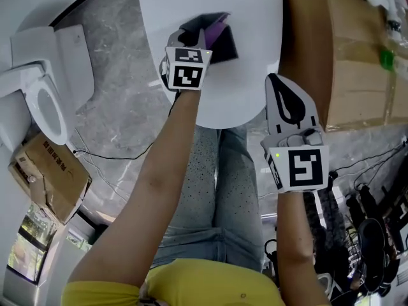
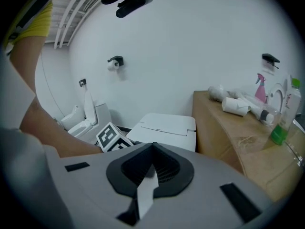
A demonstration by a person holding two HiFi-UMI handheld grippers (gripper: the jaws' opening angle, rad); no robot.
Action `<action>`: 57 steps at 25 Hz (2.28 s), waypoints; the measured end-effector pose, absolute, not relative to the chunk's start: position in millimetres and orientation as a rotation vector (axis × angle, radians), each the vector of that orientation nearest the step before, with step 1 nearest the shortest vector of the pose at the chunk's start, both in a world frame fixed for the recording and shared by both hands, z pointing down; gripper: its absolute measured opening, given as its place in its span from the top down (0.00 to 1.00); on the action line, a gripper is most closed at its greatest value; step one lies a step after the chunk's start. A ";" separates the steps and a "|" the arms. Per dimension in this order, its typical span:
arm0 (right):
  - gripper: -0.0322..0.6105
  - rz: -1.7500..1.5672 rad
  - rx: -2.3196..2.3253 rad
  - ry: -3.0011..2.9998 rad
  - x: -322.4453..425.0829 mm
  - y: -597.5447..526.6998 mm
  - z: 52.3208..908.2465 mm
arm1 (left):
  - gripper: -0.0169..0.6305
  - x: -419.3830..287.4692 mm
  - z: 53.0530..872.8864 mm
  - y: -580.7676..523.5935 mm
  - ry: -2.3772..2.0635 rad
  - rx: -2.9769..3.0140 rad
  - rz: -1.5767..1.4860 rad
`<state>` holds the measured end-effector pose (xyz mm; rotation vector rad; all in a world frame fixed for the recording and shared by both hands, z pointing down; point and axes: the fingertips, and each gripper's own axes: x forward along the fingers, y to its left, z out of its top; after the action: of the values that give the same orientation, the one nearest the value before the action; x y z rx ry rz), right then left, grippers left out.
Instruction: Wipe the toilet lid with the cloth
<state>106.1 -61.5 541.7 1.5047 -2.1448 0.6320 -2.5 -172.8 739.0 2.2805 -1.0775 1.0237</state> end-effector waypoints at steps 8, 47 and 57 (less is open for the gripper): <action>0.93 0.639 1.534 -2.110 117.6 -45.8 537.8 | 0.95 143.3 739.3 -80.1 -0.545 2.520 1.084; 0.93 0.612 1.334 -2.204 92.1 36.2 539.4 | 0.95 26.6 752.9 93.9 -0.571 2.391 1.119; 0.93 0.590 1.284 -2.232 82.5 27.4 535.6 | 0.94 -108.1 757.5 63.7 -0.875 2.125 1.201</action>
<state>82.5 27.4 535.6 1.2844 -2.2318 0.5900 -108.1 63.7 757.5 2.1246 -0.8750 1.2006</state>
